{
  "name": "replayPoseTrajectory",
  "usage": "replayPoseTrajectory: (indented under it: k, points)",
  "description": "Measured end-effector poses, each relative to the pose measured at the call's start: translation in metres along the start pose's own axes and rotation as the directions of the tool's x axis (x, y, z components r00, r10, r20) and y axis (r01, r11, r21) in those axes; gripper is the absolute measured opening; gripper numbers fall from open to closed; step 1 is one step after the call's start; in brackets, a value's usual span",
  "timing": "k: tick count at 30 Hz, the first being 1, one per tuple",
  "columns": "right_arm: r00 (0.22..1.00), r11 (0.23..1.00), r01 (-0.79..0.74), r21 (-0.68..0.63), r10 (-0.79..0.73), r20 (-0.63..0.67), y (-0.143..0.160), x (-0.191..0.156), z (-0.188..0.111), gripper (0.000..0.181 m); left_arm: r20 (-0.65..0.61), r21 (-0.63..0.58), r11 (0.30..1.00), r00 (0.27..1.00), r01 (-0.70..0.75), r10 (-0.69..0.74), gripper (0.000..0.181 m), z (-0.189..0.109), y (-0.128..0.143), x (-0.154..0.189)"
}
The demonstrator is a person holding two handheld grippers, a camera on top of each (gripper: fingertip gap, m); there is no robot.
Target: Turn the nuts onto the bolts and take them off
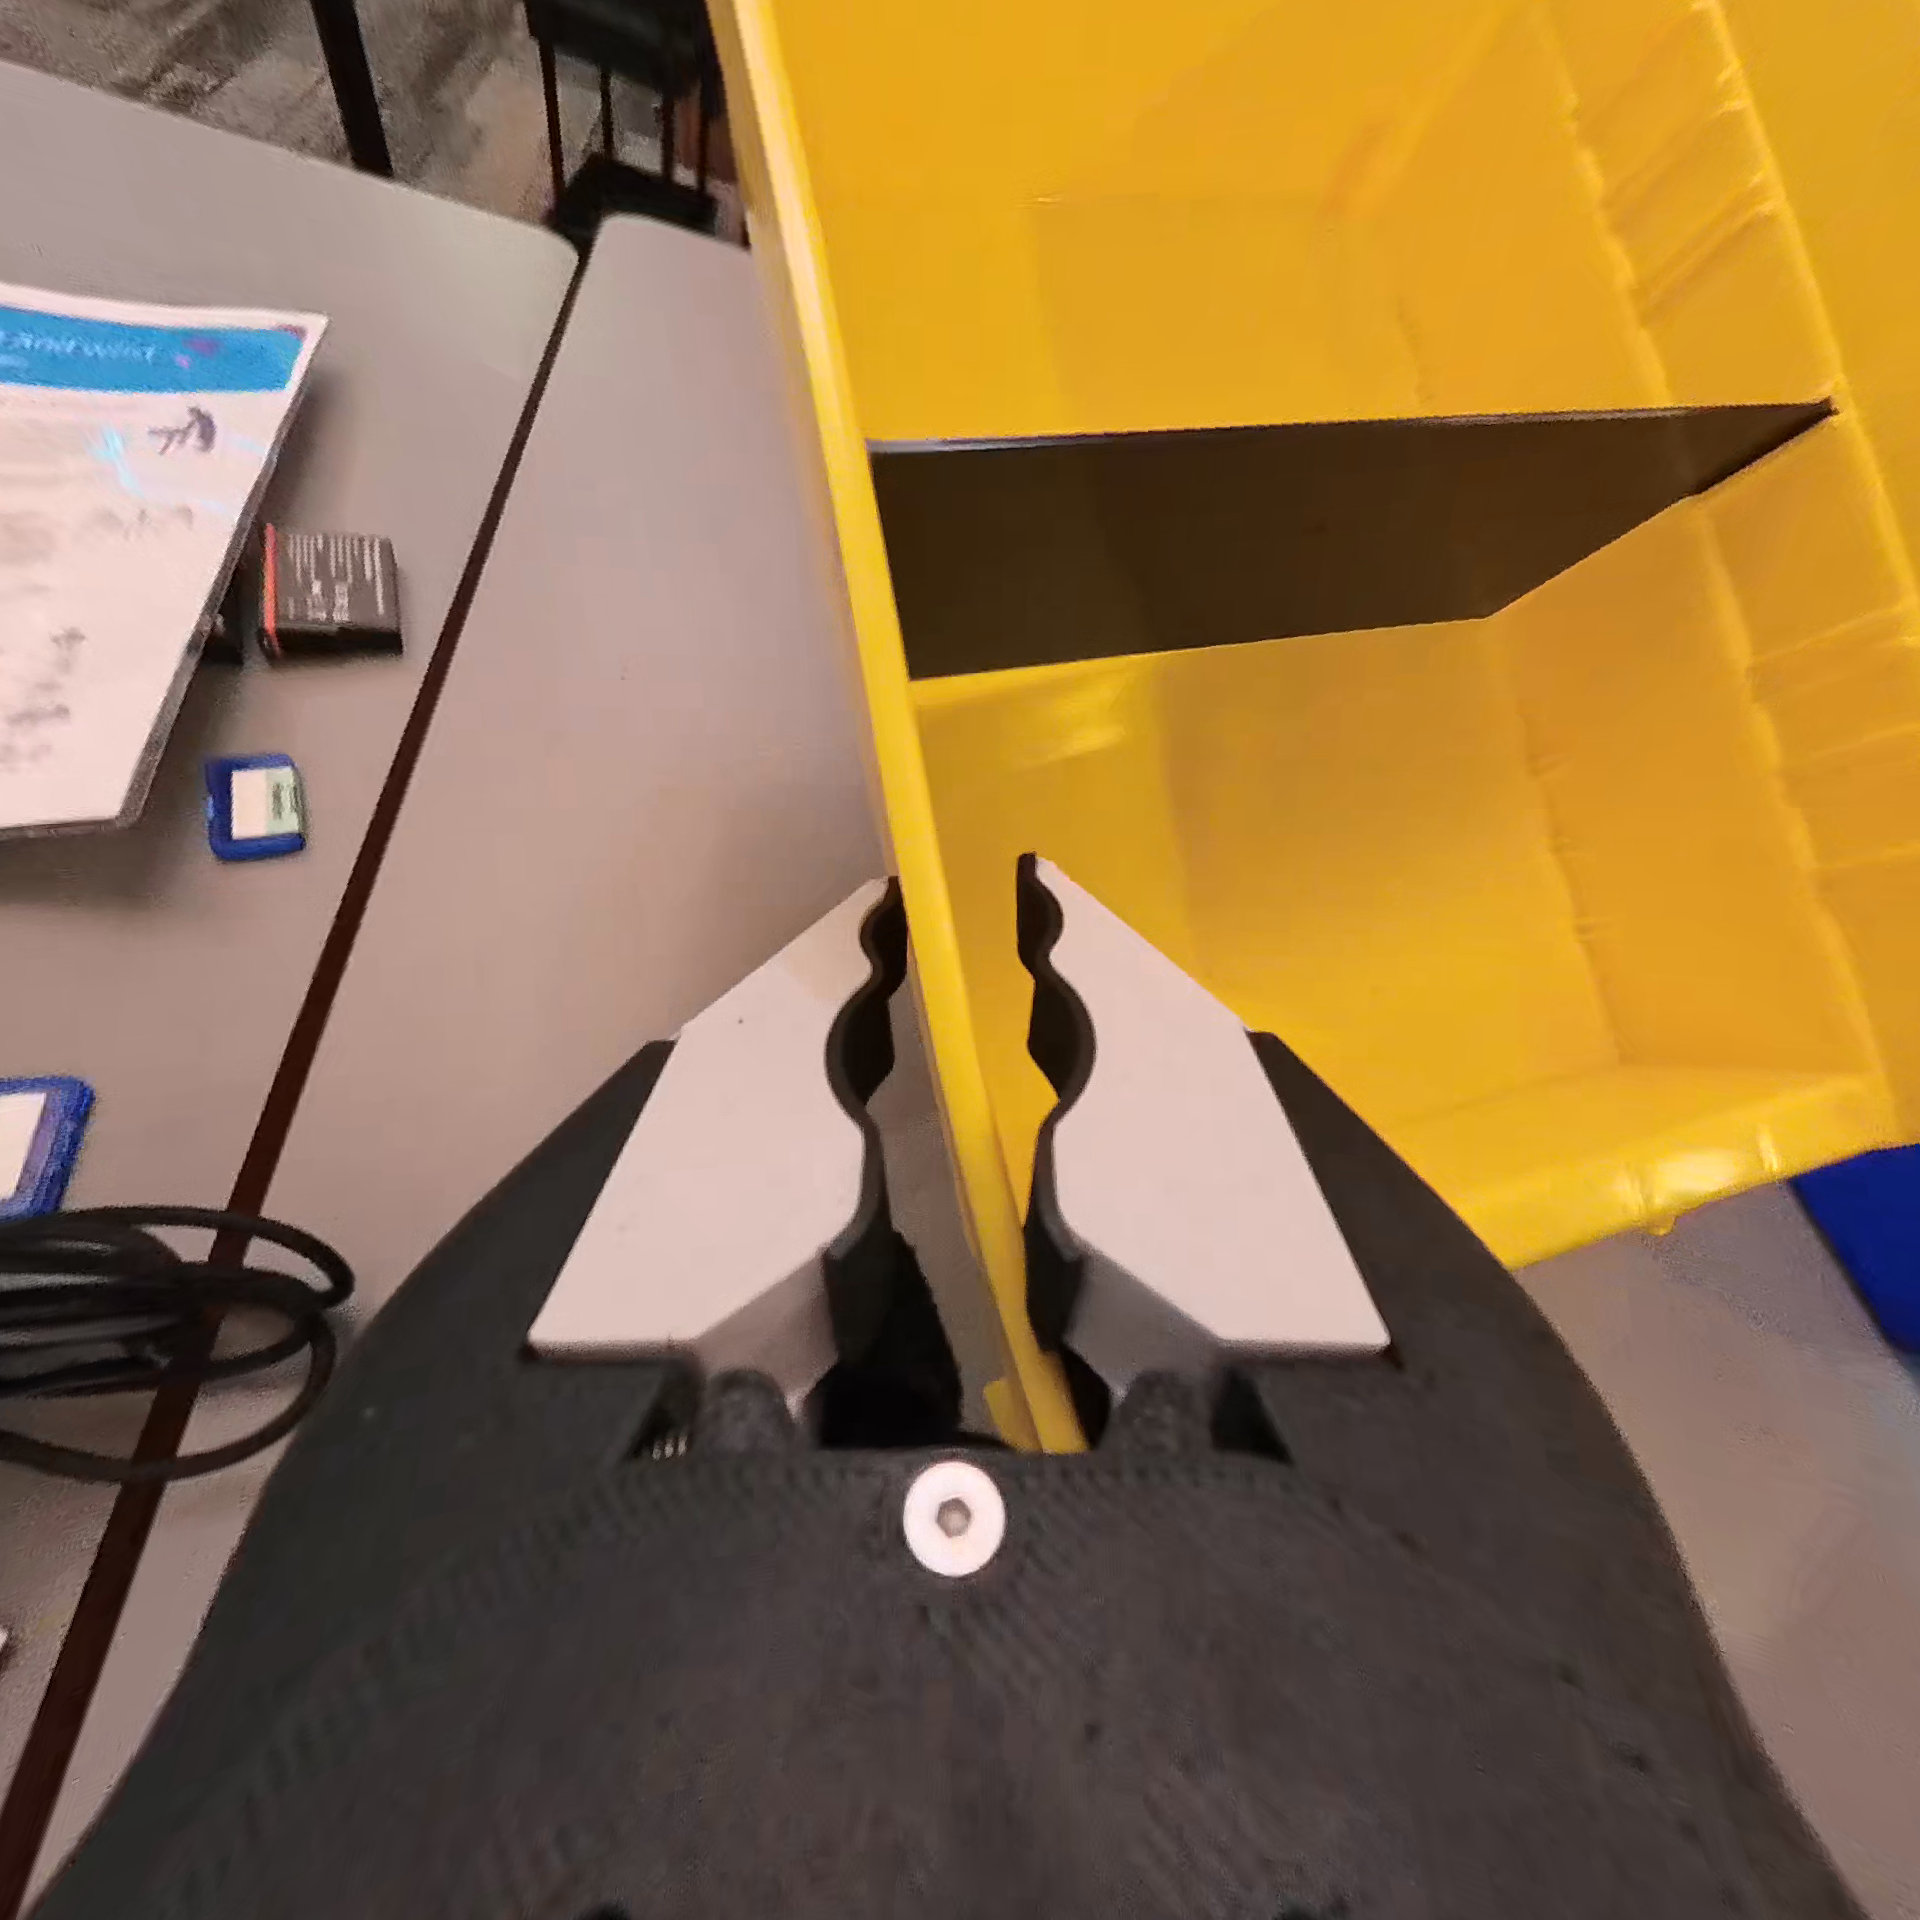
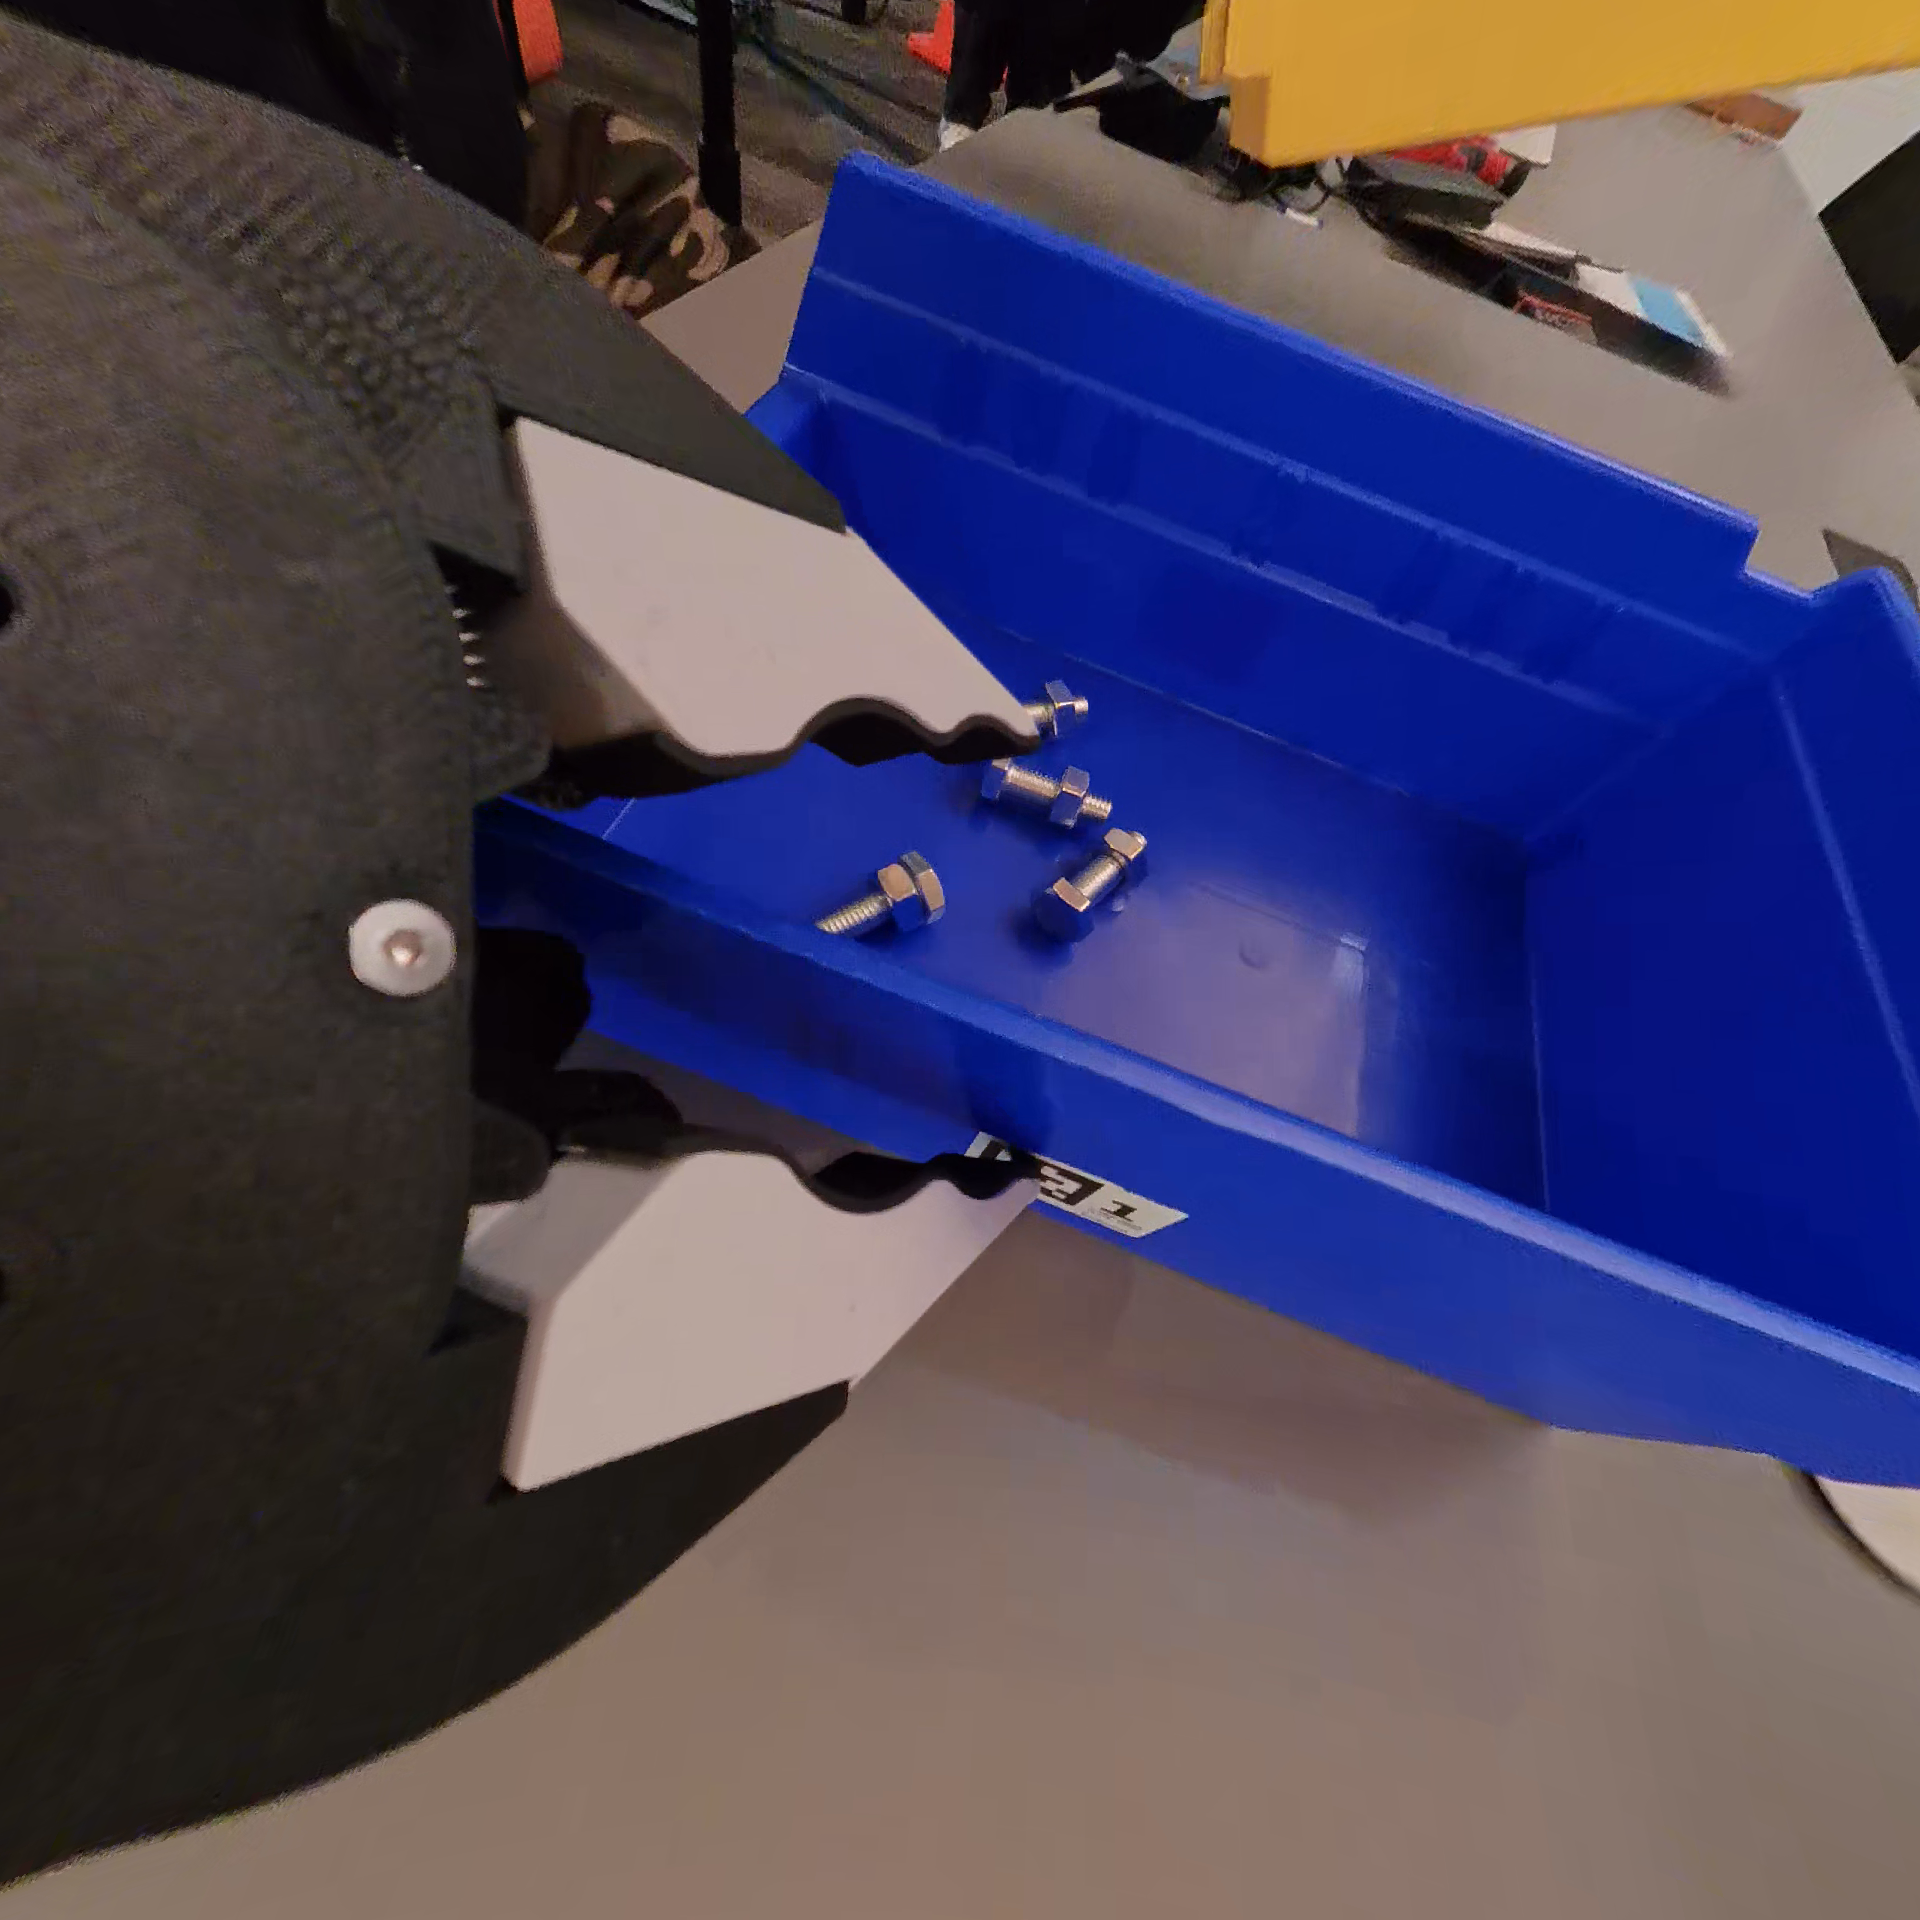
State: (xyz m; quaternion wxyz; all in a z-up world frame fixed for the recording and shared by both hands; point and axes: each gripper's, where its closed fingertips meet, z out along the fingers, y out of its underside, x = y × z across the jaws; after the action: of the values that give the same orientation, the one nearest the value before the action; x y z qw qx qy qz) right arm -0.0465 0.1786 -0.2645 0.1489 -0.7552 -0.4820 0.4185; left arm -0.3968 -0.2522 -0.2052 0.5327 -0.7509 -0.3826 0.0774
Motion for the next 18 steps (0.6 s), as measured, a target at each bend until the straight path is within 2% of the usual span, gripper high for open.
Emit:
replayPoseTrajectory:
  k: [5, 18]
  points:
    - [0.996, 0.999, -0.048, 0.021, 0.047, 0.069, -0.005, -0.045, 0.033, 0.086, -0.055, 0.059, 0.998, 0.998, 0.026, -0.023, 0.019, -0.008, -0.021, 0.005]
    - [0.927, 0.970, -0.225, 0.089, 0.185, 0.326, -0.026, -0.172, 0.127, 0.104, -0.027, 0.162, 0.987, 1.000, 0.016, -0.012, 0.019, -0.051, -0.066, -0.011]
